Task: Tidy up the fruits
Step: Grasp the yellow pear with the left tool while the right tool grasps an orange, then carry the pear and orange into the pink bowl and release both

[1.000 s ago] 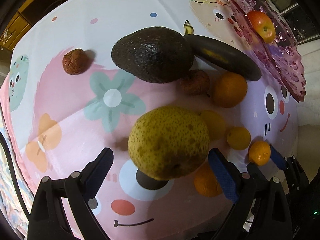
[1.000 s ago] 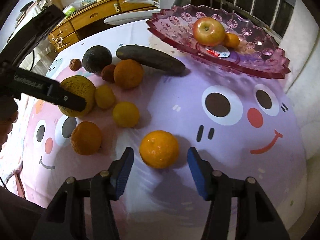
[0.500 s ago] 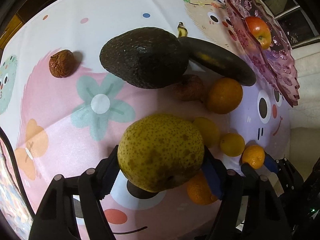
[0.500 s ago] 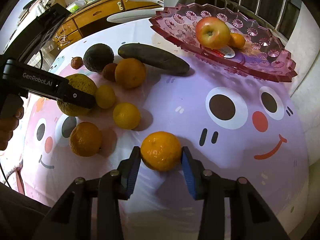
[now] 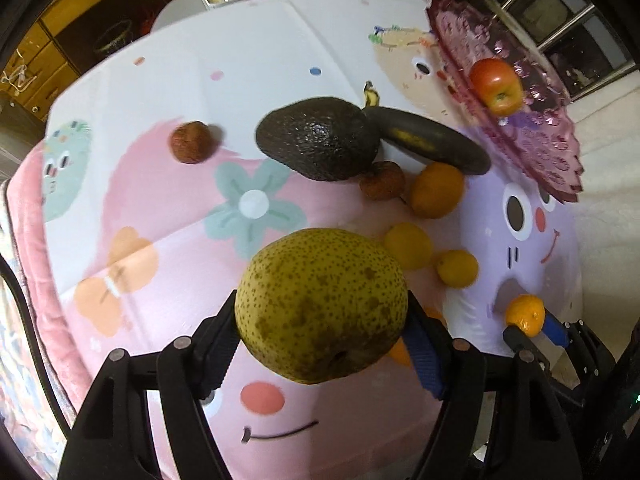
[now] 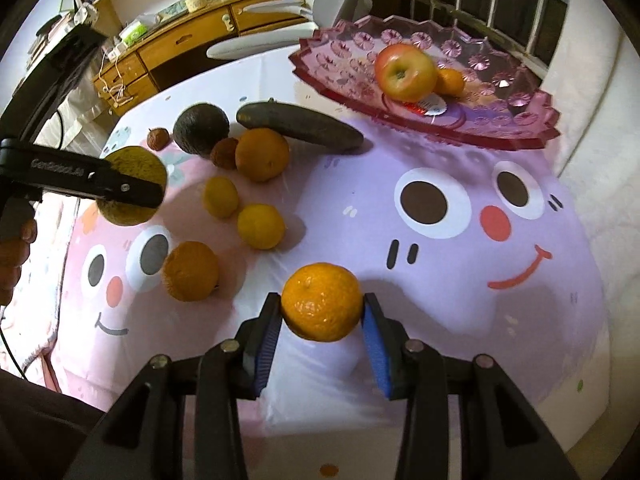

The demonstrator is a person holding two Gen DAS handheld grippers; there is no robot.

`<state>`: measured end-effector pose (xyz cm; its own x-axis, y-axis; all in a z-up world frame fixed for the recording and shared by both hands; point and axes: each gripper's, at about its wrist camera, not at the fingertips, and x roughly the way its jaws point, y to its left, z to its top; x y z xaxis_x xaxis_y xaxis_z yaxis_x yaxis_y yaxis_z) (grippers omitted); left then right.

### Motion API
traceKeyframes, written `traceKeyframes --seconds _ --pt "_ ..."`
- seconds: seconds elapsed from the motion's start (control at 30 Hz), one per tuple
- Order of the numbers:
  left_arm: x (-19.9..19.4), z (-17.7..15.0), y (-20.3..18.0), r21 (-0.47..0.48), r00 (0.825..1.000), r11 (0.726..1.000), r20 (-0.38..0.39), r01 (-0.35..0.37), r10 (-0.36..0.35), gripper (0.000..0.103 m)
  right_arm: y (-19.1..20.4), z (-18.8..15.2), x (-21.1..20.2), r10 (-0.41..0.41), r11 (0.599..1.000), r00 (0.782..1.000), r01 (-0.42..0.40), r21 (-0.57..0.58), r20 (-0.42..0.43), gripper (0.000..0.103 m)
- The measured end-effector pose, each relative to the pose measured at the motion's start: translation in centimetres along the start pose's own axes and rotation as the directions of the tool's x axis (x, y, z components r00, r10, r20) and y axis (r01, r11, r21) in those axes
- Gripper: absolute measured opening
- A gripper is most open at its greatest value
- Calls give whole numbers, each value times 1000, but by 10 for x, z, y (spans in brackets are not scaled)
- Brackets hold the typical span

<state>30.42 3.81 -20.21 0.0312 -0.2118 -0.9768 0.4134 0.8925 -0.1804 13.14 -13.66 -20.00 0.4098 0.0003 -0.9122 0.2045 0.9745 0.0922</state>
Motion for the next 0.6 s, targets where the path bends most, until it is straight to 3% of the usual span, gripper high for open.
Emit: traceKeyframes --seconds 0.6 --pt "-77 -91 -24 10 998 1000 52 23 -24 73 -5 -10 -75 -38 999 995 34 42 90 41"
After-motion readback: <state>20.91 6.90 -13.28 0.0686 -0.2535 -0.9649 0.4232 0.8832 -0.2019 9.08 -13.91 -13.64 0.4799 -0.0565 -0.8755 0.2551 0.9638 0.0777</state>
